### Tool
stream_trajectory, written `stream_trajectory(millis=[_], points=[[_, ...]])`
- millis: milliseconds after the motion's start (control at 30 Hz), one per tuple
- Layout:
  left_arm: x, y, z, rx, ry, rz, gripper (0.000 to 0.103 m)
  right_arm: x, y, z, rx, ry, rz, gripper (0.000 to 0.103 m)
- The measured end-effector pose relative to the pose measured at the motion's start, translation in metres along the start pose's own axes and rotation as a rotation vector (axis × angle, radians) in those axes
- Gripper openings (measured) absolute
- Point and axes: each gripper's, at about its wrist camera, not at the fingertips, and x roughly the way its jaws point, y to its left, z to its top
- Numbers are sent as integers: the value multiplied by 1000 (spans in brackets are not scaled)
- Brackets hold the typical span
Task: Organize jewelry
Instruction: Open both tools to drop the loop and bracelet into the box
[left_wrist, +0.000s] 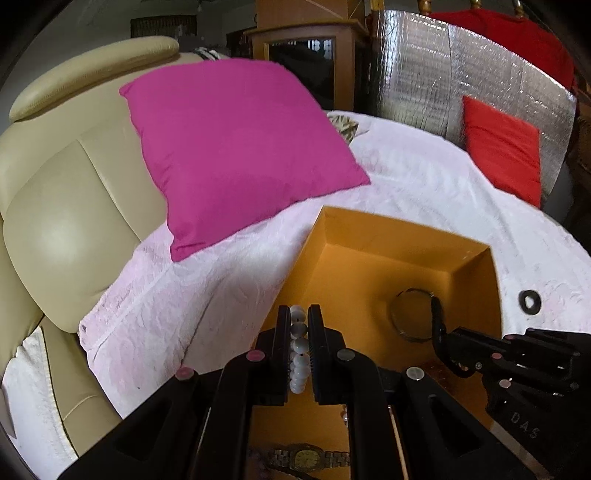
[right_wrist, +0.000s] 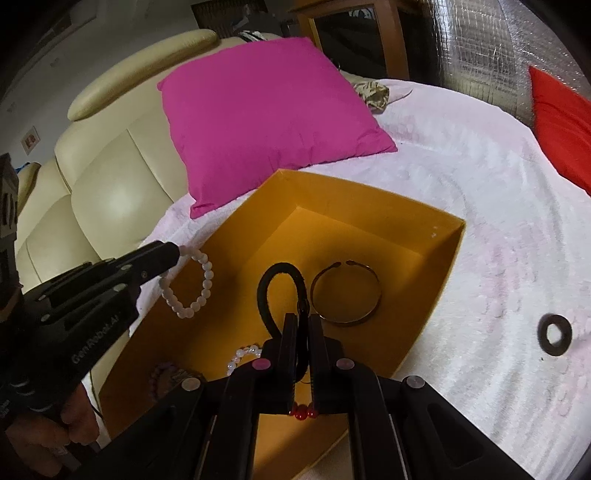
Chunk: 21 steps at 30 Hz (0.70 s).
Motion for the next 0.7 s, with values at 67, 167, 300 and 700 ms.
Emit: stream_trajectory(millis=[67,167,300,700], points=[[5,0,-2,0,10,4,9,4,-1,1,2,5,2,7],[11,1,-5,1,24,10,9,13,0,3,4,15,-3,7],[19,5,-9,-3,42,22,9,20,2,4,3,24,-12,7],[4,5,-17,-2,31,78,54,7,-4,7,67,25,13,19]])
